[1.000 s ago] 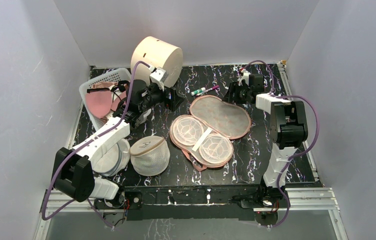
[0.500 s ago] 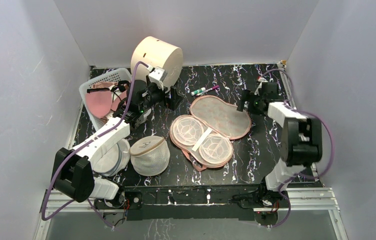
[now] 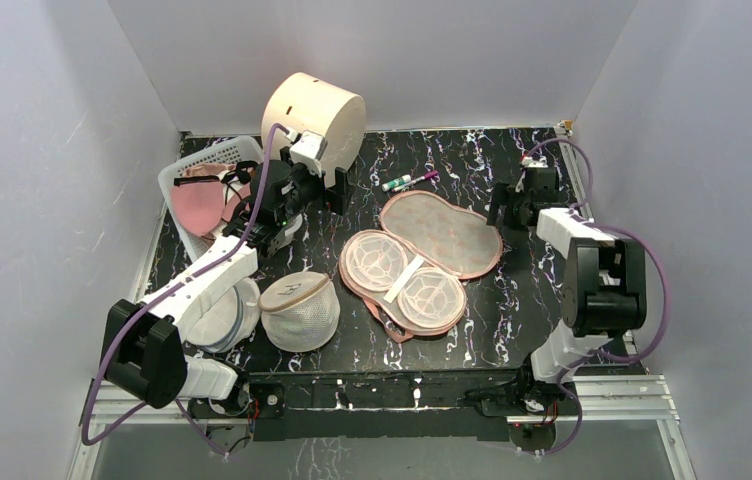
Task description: Unzip the laundry bag and remove the bra
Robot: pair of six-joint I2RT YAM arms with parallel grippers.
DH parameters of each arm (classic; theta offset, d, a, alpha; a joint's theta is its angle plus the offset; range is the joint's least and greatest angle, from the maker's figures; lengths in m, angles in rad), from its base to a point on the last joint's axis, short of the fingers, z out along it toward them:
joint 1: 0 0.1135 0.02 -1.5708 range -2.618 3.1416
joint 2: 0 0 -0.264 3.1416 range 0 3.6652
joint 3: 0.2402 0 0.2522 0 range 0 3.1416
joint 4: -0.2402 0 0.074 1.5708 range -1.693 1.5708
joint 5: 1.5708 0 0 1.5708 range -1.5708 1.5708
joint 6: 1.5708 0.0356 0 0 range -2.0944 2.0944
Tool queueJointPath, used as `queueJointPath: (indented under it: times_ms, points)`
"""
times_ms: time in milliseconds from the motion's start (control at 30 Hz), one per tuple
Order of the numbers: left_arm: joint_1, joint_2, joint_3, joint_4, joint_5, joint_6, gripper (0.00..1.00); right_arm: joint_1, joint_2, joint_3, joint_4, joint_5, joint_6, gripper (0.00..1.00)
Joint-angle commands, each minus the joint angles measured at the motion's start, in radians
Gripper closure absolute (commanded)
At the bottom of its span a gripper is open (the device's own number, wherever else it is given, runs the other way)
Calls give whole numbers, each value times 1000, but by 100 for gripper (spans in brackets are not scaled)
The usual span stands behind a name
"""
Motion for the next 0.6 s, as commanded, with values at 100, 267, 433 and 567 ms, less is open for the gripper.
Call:
queueJointPath:
  times_ms: [100, 267, 433, 567]
  points:
    - [-1, -24, 5, 12, 19, 12, 2, 16, 127, 86, -45, -43, -56, 18]
    - [1, -22, 4, 10, 15, 16, 2, 48, 205, 136, -72, 31, -49, 27]
    - [0, -26, 5, 8, 13, 22, 2, 99, 259, 172, -90, 55, -73, 40]
    - [-1, -22, 4, 7, 11, 27, 2, 99, 248, 159, -81, 17, -67, 59]
